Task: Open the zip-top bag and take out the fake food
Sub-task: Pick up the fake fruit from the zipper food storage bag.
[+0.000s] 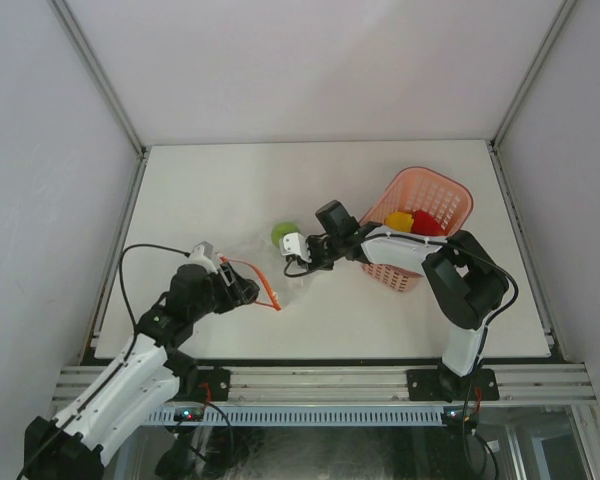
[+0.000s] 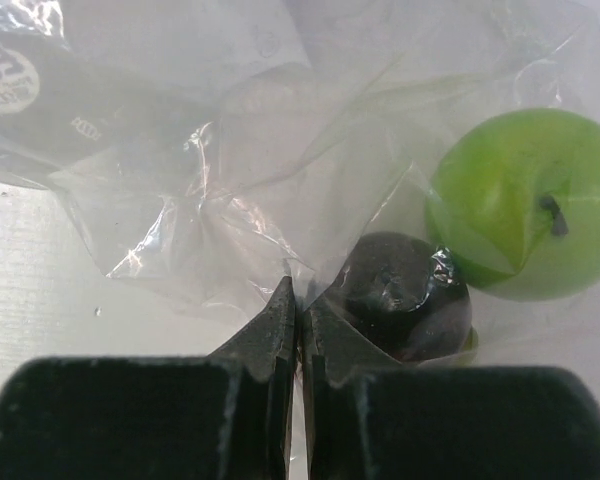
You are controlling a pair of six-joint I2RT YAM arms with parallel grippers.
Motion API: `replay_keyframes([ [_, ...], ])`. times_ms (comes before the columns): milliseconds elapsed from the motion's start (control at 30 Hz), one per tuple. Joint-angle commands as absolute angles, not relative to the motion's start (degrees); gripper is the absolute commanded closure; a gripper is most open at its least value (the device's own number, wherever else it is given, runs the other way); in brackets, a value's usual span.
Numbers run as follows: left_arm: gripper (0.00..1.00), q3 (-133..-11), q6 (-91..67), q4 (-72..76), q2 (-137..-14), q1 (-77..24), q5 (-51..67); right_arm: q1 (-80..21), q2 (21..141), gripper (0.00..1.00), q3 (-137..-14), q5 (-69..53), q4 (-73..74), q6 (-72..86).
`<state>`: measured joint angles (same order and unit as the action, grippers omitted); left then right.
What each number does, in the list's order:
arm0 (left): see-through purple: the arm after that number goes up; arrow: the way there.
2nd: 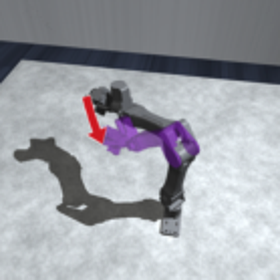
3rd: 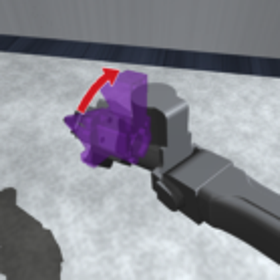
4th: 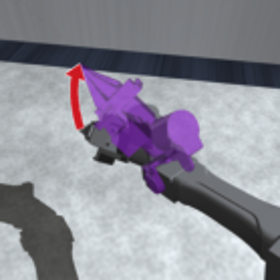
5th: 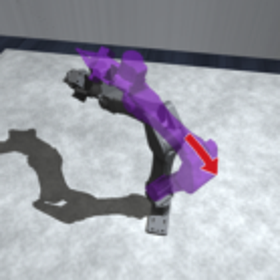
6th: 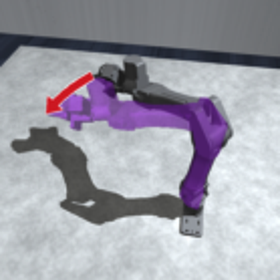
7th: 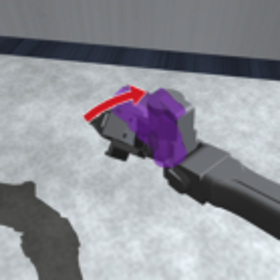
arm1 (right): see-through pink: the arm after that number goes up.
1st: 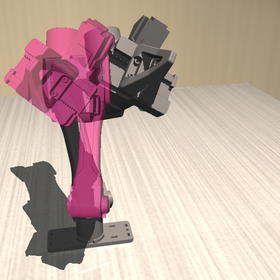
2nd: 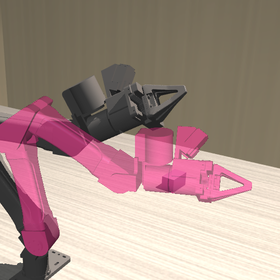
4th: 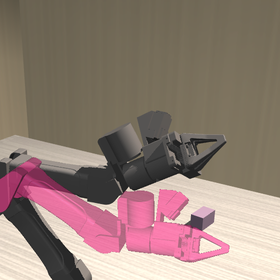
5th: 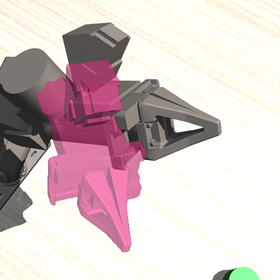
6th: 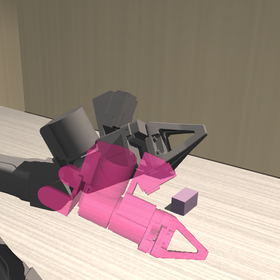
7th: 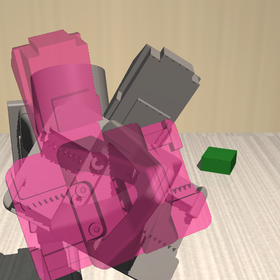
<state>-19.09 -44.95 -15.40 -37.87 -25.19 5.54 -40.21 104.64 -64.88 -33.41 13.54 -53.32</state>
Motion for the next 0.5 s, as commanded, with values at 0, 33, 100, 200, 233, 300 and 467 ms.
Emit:
replay_keyframes([
  [0,0.81,-25.57,-45.25,-27.0,-33.07,-24.57,0.34,-39.99,103.89,1.0,-66.92,-31.92,9.94,-48.2],
  [33,0.81,-26.49,-45.04,-28.64,-32.34,-24.53,0.02,-39.99,103.77,1.0,-67.24,-32.22,10.24,-47.64],
  [100,0.81,-28.45,-44.54,-31.75,-30.73,-24.52,-0.53,-39.99,103.27,1.0,-68.05,-32.73,10.95,-46.63],
  [200,0.81,-31.09,-44.42,-35.37,-27.69,-24.52,-1.12,-39.99,101.86,0.78,-69.4,-34.57,13.45,-46.32],
  [233,0.81,-32.03,-44.4,-36.27,-26.7,-24.5,-1.39,-40.06,101.11,0.71,-69.62,-35.25,14.11,-46.32],
  [300,0.81,-33.59,-44.8,-37.34,-24.64,-24.5,-1.37,-40.28,99.0,0.58,-69.87,-36.36,15.22,-46.32],
  [467,0.81,-36.06,-47.35,-34.37,-21.46,-24.5,1.39,-41.42,92.97,0.38,-70.31,-39.06,19.6,-47.13],
])
